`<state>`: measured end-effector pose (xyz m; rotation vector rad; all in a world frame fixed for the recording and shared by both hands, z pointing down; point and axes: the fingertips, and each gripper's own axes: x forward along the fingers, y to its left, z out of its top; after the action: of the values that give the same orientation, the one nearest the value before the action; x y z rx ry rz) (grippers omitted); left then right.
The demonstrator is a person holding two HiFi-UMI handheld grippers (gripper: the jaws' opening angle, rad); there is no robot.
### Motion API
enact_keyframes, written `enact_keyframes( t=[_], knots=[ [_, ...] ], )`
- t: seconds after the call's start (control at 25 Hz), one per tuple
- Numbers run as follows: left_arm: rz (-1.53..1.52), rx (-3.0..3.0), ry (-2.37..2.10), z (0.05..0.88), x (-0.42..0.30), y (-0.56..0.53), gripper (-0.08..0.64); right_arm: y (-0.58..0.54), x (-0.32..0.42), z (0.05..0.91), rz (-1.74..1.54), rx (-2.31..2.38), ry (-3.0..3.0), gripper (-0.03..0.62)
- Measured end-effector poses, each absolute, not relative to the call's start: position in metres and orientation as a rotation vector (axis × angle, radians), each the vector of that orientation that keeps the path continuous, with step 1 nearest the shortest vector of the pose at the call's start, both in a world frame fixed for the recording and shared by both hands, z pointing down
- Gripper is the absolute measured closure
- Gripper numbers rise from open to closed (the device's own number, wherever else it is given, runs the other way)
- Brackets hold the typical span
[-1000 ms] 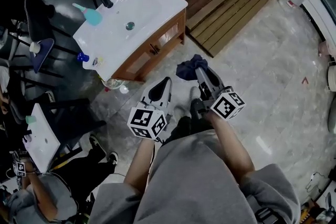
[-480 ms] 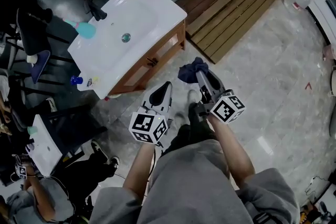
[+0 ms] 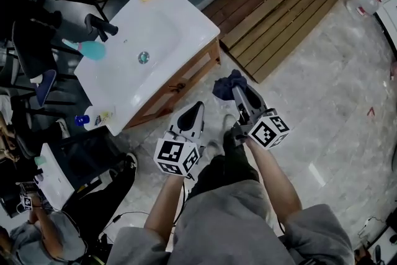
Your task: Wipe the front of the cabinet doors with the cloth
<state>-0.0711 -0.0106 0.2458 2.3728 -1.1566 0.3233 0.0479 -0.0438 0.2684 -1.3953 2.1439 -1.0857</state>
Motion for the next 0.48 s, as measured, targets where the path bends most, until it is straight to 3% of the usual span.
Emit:
enact_keyframes(
  t=[0.48],
  knots=[
    [0.383,2.362,-1.16,0.304,-0.053,-0.043,0.552,-0.09,0.064,0.331,-1.129,-1.407,2.121,0.511]
  ],
)
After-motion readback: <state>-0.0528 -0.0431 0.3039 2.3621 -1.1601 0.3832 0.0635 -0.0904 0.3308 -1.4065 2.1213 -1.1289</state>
